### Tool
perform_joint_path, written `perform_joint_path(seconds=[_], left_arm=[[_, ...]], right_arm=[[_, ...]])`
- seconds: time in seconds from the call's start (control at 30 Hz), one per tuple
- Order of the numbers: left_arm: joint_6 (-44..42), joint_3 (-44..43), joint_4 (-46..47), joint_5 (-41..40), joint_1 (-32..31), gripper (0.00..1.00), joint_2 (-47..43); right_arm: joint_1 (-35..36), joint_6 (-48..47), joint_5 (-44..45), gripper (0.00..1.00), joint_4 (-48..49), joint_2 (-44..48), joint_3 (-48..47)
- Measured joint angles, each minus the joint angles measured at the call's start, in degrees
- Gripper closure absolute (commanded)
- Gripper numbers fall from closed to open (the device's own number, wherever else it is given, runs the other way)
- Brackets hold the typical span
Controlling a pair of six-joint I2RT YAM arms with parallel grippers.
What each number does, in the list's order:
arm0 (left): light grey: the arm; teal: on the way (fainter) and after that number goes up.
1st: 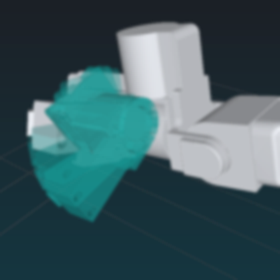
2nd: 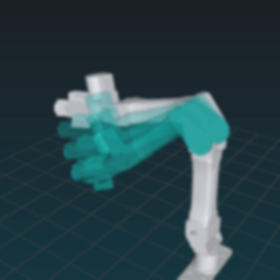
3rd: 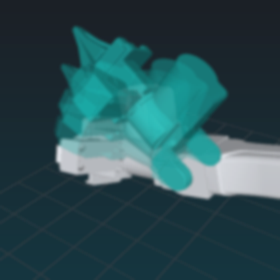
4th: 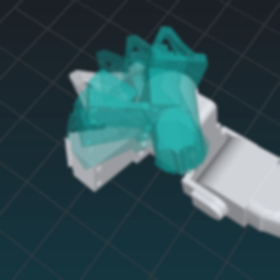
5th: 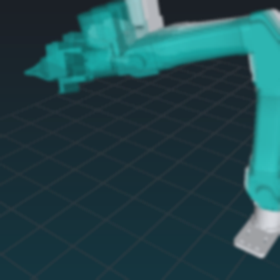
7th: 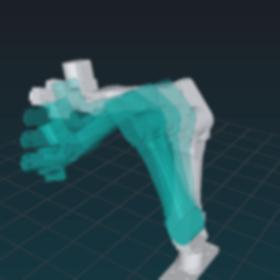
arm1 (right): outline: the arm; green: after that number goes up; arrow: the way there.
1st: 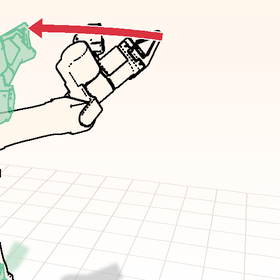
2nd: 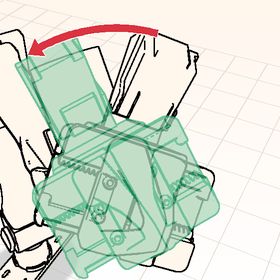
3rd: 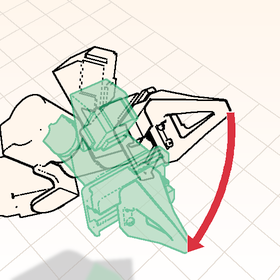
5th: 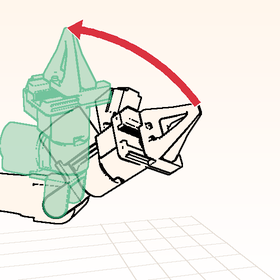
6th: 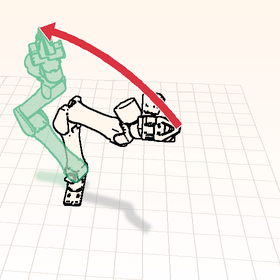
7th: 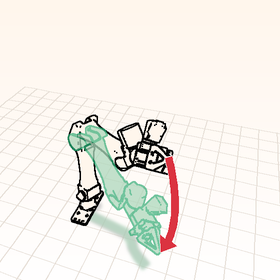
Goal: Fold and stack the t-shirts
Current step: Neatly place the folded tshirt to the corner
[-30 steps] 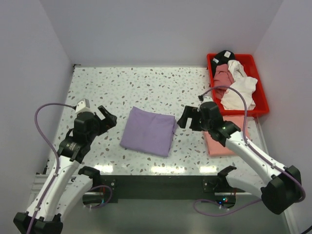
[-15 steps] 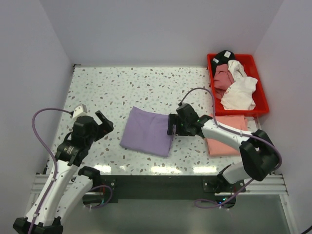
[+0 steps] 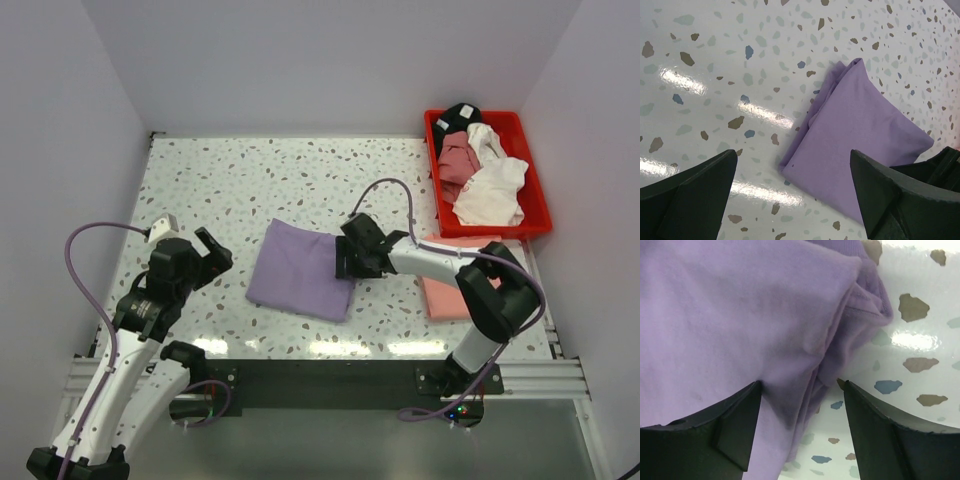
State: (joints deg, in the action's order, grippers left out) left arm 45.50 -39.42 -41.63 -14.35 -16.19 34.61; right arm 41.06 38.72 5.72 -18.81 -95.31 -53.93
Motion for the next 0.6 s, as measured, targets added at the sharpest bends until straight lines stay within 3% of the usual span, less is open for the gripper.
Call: perform_joint_path(seconds=[0.17,0.4,0.6], left_arm=[[0.02,0.02,-0.02,0.02,0.00,0.00,0.04],[0.00,0.02,-0.02,0.00,0.00,0.00,0.17],[0.00,0.04,-0.02,0.00,0.00,0.00,0.28]], right_arm=[[0.66,0.22,0.96,0.46,0.15,-2.05,-1.97],[2.54,-0.04,2.49,0.87,-0.90,-3.67,-4.26],[4.44,-1.05,4.15,1.00,-4.79,-3.02,-4.85]])
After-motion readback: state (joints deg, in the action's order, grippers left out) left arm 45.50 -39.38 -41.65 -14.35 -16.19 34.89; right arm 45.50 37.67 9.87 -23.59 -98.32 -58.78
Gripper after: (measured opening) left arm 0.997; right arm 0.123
